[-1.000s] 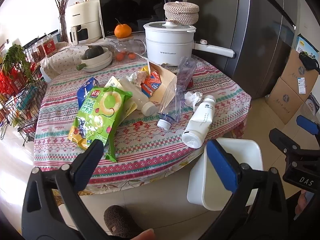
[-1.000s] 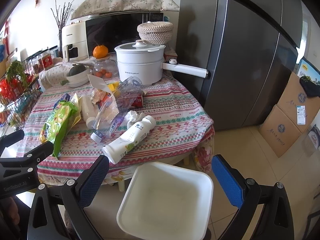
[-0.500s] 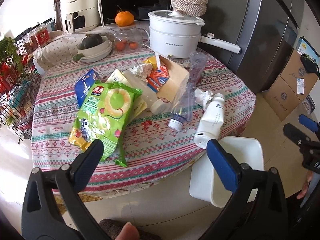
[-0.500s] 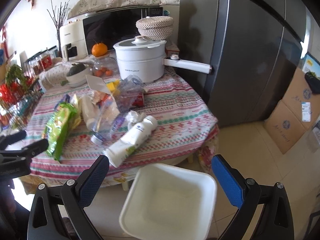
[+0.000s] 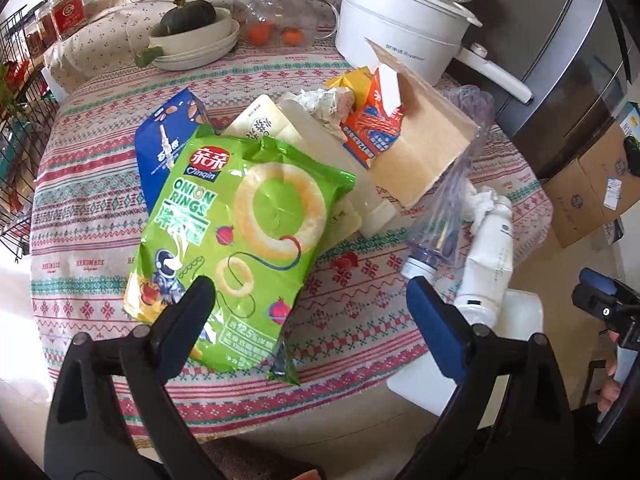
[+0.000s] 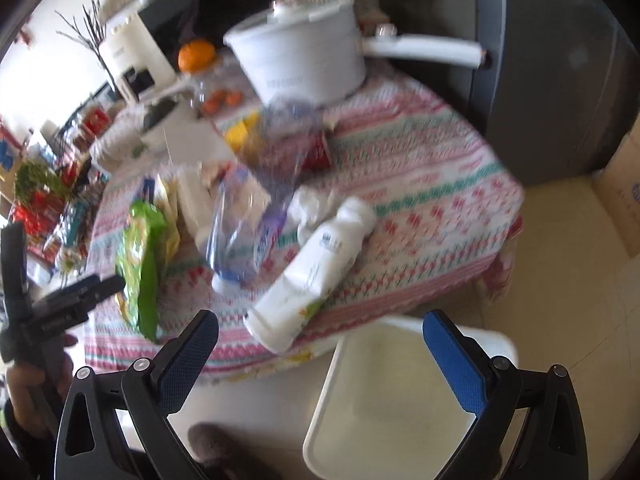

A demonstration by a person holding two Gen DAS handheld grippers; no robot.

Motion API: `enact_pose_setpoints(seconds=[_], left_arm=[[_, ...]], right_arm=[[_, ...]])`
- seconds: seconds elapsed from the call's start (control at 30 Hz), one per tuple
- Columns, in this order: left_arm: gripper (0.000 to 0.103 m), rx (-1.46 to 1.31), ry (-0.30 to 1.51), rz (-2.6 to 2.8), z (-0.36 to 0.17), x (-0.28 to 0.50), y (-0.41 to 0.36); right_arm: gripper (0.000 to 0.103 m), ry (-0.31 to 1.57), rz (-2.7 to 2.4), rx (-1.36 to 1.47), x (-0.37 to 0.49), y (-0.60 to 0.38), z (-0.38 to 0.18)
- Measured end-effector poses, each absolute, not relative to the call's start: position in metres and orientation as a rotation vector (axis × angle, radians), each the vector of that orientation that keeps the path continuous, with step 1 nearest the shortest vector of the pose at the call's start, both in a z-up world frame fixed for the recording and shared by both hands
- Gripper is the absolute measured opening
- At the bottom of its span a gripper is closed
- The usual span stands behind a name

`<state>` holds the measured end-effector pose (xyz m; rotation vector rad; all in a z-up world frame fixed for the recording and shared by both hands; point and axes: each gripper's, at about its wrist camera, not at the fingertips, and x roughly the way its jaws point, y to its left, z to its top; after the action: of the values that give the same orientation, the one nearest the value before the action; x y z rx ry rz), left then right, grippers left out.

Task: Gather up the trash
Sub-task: 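Grasp the green onion-rings bag with the left tool while the right tool grasps the white yogurt bottle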

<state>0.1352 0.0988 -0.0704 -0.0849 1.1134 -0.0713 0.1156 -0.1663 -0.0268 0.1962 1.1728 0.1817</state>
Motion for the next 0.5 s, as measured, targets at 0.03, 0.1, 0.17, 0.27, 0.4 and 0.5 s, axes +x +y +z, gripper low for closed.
enact_pose_setpoints(seconds=[0.03,0.1,0.17,0.27,0.4,0.5], left_arm=[[0.096,-0.052,1.118,-0.049,-0.074,0.137,0.096],[0.094,0.023,1.143,0.0,-0.088,0.144,0.09],[0.086,0.084,1.16,0.043,-0.098,0.148,0.086],[0.079,0.125,1.172,0.077,-0.107,0.152,0.088],[0.059,0.119,1.181,0.104,-0.115,0.155,0.093],[0.032,0.113,1.167,0.113,-0.116,0.156,0.095]], right_arm=[[0.103,1.188,0.19,0.2,0.119,-0.165,-0.031],[0.103,1.199,0.186,0.194,0.125,-0.161,-0.035],[0.103,1.208,0.177,0.172,0.129,-0.155,-0.039],[0.103,1.238,0.183,0.18,0.135,-0.15,-0.045],[0.103,1.287,0.198,0.199,0.144,-0.144,-0.057],[0.103,1.298,0.185,0.173,0.152,-0.14,-0.063]])
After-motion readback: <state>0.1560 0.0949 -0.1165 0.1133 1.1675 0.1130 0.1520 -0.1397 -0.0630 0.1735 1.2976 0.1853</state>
